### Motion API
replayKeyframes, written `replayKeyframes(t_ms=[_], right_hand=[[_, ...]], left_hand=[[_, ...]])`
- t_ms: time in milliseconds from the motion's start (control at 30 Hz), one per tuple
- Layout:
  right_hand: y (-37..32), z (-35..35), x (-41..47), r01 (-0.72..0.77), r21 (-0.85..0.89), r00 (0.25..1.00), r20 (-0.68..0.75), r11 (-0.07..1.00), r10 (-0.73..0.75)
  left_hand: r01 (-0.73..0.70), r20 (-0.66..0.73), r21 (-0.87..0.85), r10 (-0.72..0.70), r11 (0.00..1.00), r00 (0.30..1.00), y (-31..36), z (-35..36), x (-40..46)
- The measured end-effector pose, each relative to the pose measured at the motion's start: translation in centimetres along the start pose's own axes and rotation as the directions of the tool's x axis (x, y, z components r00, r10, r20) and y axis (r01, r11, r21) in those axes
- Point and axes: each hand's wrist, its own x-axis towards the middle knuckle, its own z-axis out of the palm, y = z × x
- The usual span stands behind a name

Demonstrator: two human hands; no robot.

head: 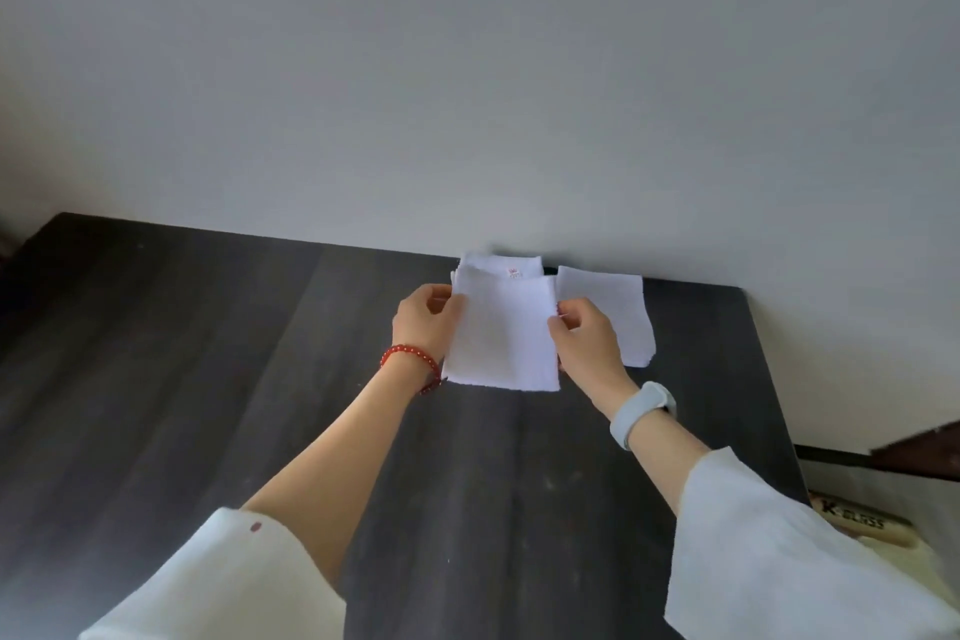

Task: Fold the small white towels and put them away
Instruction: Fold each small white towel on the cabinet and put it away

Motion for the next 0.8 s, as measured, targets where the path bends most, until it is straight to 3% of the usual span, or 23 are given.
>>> replayKeyframes(t_ms=[333,500,633,733,767,800], right_hand=[[2.7,2.8,10.8,-0.003,-0.069,1.000,-0.002,0.998,0.003],[3.8,3.7,11.8,0.009,-0.228,1.000,-0.025,0.974,-0.015],[3.7,3.6,11.0,0.082,-0.344,0.988,-0.093,0.936,-0.121],[3.3,2.5,8.2,0.218,-0.359,0.949,-0.138,0.908,-0.282],[3.4,2.1,7.1,0.193,-0.305,0.957,-0.151,0.933,-0.248],[3.6,1.7,5.7,0.100,-0.198,0.979,-0.156,0.975,-0.132]], left_hand=[[0.038,-0.089,0.106,-0.029,0.994,0.996,-2.2,4.5,10.7],[0.031,-0.098,0.189,-0.013,0.981,0.995,-3.9,5.4,12.1],[-0.083,-0.126,0.323,0.130,0.943,0.983,-4.4,5.5,12.6],[-0.366,-0.132,0.475,0.476,0.800,0.870,-4.4,4.9,10.2],[-0.443,-0.108,0.485,0.554,0.754,0.825,-4.7,4.7,8.7],[-0.472,-0.087,0.427,0.555,0.771,0.828,-4.8,4.6,6.9]])
